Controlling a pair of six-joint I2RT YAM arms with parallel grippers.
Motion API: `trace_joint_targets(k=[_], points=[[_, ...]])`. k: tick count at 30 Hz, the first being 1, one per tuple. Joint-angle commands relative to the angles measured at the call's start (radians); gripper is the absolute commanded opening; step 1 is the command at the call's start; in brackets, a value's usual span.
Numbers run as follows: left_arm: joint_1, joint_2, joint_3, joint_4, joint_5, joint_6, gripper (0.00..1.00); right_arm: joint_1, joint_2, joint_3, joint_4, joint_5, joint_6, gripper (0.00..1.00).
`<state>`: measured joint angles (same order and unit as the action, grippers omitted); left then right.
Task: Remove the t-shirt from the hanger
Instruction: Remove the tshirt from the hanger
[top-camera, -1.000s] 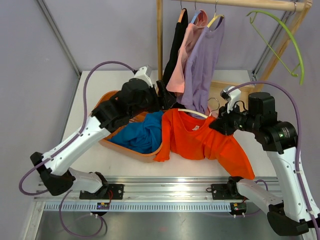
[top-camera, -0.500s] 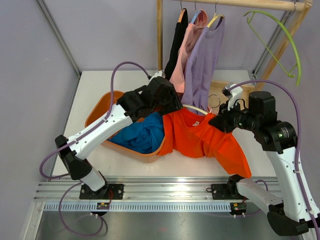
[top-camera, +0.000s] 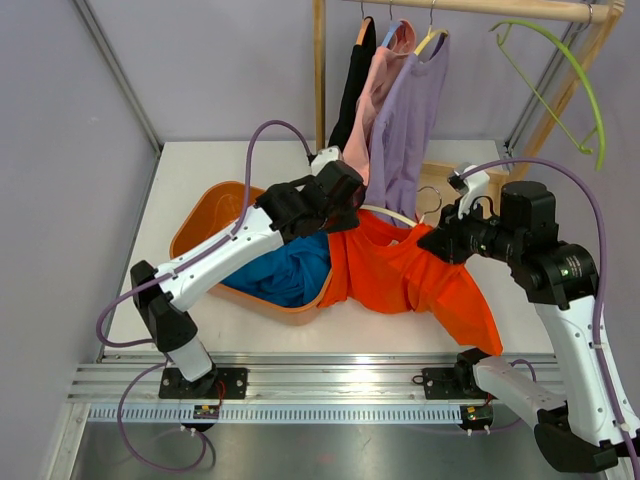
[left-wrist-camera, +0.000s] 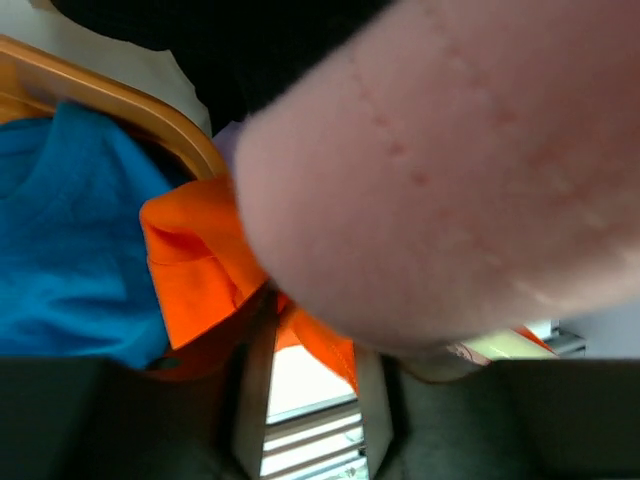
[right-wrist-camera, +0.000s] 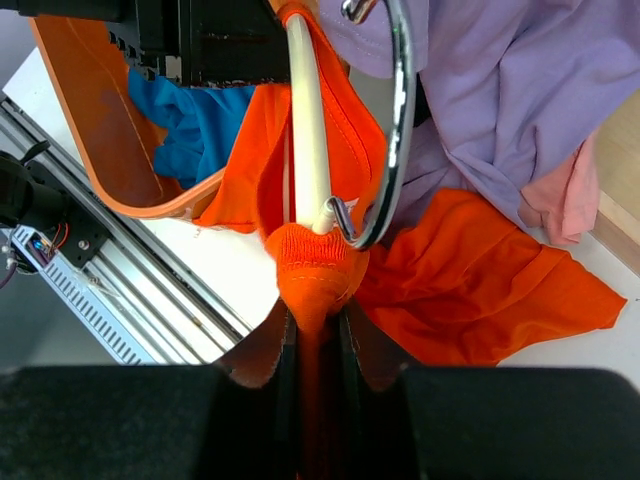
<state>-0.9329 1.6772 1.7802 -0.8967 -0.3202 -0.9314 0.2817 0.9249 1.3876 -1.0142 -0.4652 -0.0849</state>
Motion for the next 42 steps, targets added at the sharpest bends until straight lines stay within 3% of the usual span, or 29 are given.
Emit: trace_joint_targets(k=[1, 3, 4, 9, 16, 19, 31, 34, 39, 41, 42], points=[[-0.003, -0.005, 0.047, 0.022, -0.103, 0.049, 0.25, 0.007, -0.017, 0.060, 0.098, -0.039, 0.024, 0.00], [-0.003, -0.014, 0.044, 0.025, -0.140, 0.062, 0.14, 0.005, -0.018, 0.060, 0.094, -0.036, 0.011, 0.00], [-0.003, -0.019, 0.036, 0.030, -0.154, 0.078, 0.00, 0.005, -0.020, 0.060, 0.083, -0.035, 0.004, 0.00], [0.003, -0.125, -0.018, 0.047, -0.266, 0.140, 0.00, 0.005, -0.038, 0.053, 0.010, -0.023, -0.207, 0.00], [0.190, -0.269, -0.206, 0.027, -0.246, 0.146, 0.00, 0.005, -0.124, 0.051, -0.095, -0.098, -0.383, 0.00], [0.252, -0.298, -0.277, 0.057, -0.180, 0.155, 0.00, 0.005, -0.130, 0.039, -0.098, -0.087, -0.362, 0.00], [0.258, -0.241, -0.323, 0.153, 0.036, 0.235, 0.00, 0.005, -0.170, 0.156, 0.144, -0.073, -0.170, 0.00], [0.258, -0.261, -0.338, 0.218, 0.102, 0.256, 0.00, 0.005, -0.163, 0.148, 0.187, -0.024, -0.112, 0.00], [0.258, -0.335, -0.438, 0.483, 0.373, 0.342, 0.00, 0.005, -0.137, 0.131, 0.200, 0.086, -0.087, 0.00], [0.258, -0.373, -0.467, 0.612, 0.500, 0.355, 0.07, 0.005, -0.124, 0.125, 0.172, 0.094, -0.107, 0.00], [0.258, -0.385, -0.494, 0.652, 0.550, 0.379, 0.22, 0.005, -0.124, 0.122, 0.163, 0.086, -0.116, 0.00]])
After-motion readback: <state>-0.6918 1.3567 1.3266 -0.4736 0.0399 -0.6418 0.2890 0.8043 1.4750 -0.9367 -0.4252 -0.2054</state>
